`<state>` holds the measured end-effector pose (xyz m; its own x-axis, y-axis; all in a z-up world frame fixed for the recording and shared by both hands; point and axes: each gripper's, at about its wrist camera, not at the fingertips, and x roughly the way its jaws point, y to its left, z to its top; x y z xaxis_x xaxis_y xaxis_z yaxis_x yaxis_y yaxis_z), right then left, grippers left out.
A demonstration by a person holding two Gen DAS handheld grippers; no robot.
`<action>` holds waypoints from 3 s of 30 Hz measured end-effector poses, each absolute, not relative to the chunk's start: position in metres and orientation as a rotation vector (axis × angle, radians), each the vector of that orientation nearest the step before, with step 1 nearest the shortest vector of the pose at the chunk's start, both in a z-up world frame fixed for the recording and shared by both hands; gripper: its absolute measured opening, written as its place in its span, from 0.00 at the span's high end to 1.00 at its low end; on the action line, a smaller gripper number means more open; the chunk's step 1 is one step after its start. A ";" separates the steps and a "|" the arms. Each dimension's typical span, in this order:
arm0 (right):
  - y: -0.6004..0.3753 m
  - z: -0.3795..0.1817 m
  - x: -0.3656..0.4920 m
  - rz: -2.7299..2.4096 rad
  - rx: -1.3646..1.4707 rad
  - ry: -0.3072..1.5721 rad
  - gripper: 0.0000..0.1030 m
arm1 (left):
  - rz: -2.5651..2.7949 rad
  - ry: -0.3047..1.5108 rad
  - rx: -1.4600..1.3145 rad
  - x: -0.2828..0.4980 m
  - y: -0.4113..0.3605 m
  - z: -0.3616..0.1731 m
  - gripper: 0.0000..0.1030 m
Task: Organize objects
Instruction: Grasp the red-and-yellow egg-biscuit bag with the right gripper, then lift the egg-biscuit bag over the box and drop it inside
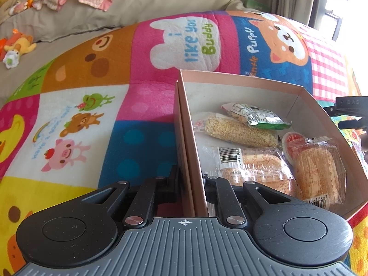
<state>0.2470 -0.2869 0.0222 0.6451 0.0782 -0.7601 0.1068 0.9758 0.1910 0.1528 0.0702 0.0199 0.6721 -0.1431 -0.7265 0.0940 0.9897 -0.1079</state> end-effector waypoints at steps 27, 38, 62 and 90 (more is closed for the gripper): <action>-0.228 0.024 0.048 0.380 -0.023 0.980 0.45 | -0.126 0.820 -0.071 0.152 0.071 0.019 0.86; -0.203 0.028 0.003 0.400 -0.204 0.886 0.17 | -0.130 0.819 -0.078 0.150 0.073 0.019 0.86; -0.164 0.020 0.047 0.537 -0.354 0.878 0.08 | -0.134 0.833 -0.088 0.149 0.073 0.020 0.86; -0.161 0.017 0.022 0.520 -0.330 0.931 0.43 | -0.133 0.830 -0.096 0.148 0.074 0.021 0.85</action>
